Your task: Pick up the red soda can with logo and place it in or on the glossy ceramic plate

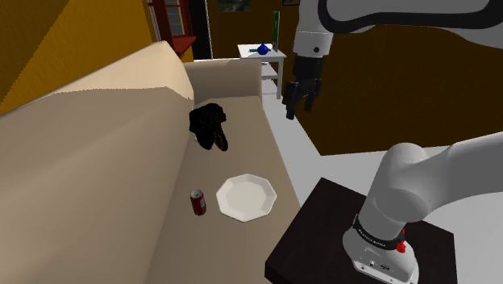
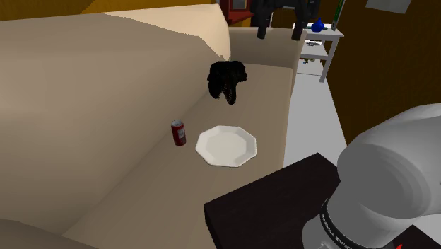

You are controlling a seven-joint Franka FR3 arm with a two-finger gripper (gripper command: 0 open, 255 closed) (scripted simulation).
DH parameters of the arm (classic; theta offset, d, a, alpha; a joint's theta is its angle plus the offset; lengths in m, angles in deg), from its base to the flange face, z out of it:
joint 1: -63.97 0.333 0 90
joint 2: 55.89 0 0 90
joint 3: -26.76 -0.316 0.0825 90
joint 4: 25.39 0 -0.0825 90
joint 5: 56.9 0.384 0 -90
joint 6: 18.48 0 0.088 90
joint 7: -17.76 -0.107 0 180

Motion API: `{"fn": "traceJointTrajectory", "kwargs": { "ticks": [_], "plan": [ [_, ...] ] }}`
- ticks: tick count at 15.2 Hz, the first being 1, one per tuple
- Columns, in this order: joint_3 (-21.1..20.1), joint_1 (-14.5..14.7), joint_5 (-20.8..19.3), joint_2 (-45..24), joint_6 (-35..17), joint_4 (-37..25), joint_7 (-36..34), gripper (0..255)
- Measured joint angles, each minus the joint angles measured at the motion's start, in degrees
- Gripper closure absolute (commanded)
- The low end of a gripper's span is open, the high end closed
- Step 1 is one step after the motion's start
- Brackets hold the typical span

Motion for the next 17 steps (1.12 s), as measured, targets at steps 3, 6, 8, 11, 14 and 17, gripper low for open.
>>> {"fn": "traceJointTrajectory", "kwargs": {
  "ticks": [3, 6, 8, 11, 14, 17],
  "plan": [
    [-0.7, 0.2, 0.3, -1.4, -2.5, 1.1, -0.5, 0],
    [-2.5, 0.7, 1.3, -4.7, -7.7, 3.0, -2.0, 0],
    [-3.9, 1.1, 1.9, -7.3, -11.2, 3.7, -3.2, 0],
    [-5.9, 1.5, 2.5, -12.4, -16.8, 4.1, -4.9, 0],
    [-7.6, 1.8, 2.8, -17.2, -22.0, 4.4, -6.4, 0],
    [-9.5, 2.0, 2.7, -23.4, -27.1, 3.1, -8.4, 0]
  ]
}}
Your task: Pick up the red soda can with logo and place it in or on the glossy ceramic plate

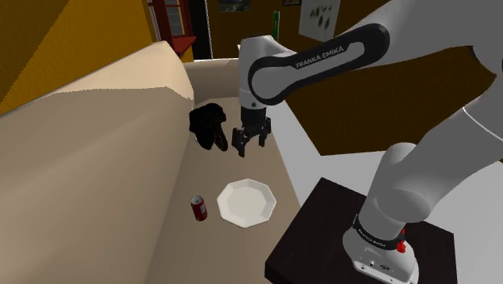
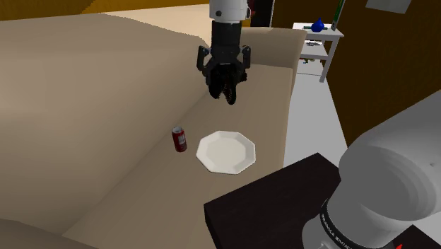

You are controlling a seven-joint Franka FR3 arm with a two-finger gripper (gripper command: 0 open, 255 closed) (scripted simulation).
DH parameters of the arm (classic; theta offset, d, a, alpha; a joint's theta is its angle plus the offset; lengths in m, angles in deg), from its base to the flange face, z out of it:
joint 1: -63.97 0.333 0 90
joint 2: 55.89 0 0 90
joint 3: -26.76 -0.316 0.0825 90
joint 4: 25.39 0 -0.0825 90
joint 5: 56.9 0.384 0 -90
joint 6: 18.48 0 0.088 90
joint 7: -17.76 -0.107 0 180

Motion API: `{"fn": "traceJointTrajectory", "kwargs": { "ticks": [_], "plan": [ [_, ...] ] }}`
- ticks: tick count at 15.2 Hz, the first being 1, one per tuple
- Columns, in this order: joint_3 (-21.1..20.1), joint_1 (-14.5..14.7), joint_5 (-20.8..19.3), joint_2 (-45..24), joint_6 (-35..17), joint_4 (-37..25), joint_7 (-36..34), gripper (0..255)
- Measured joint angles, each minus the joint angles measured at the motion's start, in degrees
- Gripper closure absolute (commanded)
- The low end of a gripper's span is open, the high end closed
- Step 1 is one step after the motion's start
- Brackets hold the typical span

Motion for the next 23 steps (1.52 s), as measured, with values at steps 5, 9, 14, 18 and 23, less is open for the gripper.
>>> {"fn": "traceJointTrajectory", "kwargs": {
  "ticks": [5, 9, 14, 18, 23],
  "plan": [
    [-2.8, 0.2, -1.3, -10.8, -8.1, -2.8, -3.7, 0],
    [-4.6, 0.4, -3.8, -19.9, -13.2, -6.7, -7.3, 0],
    [-5.4, 1.4, -8.1, -31.4, -18.0, -12.9, -12.1, 0],
    [-4.9, 2.9, -11.8, -40.5, -19.8, -19.8, -15.7, 0],
    [-3.3, 5.7, -15.6, -52.5, -21.2, -29.9, -19.2, 0]
  ]
}}
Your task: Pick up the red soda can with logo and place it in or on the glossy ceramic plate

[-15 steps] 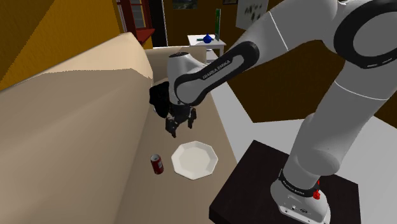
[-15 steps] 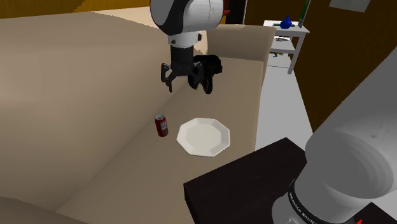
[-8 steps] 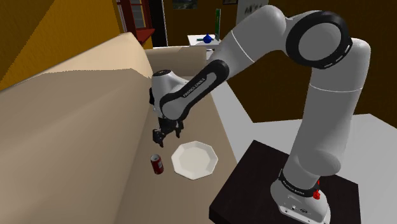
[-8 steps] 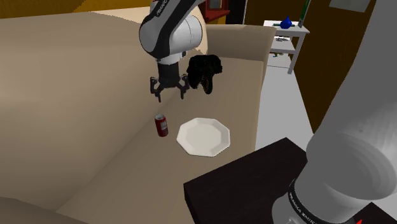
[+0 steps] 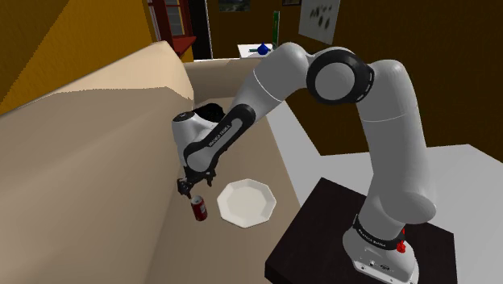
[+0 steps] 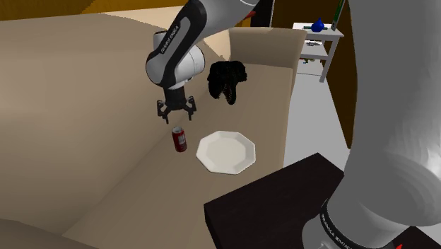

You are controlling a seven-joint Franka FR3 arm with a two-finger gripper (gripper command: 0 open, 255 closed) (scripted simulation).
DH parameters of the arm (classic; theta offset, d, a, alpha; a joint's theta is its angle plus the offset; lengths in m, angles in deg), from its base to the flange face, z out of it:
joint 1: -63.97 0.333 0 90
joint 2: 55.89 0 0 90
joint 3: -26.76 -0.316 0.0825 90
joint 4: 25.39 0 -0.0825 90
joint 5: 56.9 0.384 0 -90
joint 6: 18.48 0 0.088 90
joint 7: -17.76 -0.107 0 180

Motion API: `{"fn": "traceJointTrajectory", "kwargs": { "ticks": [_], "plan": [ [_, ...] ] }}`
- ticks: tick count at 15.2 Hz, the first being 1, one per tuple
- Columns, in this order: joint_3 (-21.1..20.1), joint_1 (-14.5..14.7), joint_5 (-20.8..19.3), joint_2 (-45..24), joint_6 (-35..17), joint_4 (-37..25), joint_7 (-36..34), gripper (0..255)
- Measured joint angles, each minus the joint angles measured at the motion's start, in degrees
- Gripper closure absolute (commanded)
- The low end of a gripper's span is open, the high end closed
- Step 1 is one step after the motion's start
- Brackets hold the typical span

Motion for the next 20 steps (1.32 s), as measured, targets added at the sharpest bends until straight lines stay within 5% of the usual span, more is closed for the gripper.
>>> {"fn": "traceJointTrajectory", "kwargs": {
  "ticks": [15, 16, 20],
  "plan": [
    [1.4, 1.6, -1.9, -7.8, -3.9, -3.7, -1.6, 0],
    [1.4, 1.6, -1.9, -7.8, -3.9, -3.7, -1.6, 255],
    [1.4, 1.6, -1.9, -7.8, -3.9, -3.7, -1.6, 255]
  ]
}}
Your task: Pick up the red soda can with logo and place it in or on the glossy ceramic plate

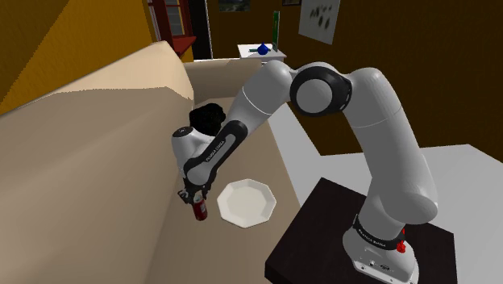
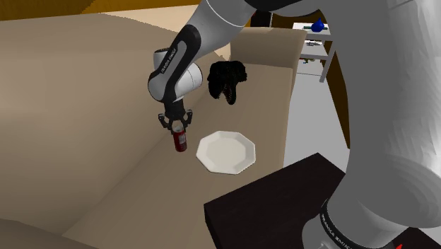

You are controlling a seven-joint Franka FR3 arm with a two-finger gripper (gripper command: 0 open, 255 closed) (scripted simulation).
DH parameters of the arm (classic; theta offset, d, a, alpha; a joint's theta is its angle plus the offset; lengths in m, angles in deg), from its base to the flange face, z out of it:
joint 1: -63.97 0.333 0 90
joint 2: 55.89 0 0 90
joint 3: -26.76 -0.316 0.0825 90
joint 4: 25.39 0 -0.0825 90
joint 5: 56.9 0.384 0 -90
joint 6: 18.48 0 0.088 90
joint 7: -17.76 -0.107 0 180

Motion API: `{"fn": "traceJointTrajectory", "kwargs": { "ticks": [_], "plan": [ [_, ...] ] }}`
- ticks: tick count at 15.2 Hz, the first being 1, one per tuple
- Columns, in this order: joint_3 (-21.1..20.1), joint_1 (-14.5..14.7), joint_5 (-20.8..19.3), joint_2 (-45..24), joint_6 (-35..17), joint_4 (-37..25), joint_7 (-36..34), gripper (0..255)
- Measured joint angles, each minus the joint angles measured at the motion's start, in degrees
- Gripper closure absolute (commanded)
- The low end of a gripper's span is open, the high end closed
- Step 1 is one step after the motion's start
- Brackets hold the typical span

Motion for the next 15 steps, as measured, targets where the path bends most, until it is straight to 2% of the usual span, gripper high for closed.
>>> {"fn": "traceJointTrajectory", "kwargs": {
  "ticks": [7, 15],
  "plan": [
    [-0.1, -0.1, 0.1, 0.3, 0.2, 0.2, 0.0, 255],
    [-0.9, -0.7, 1.1, 4.7, 4.0, 0.7, 0.8, 255]
  ]
}}
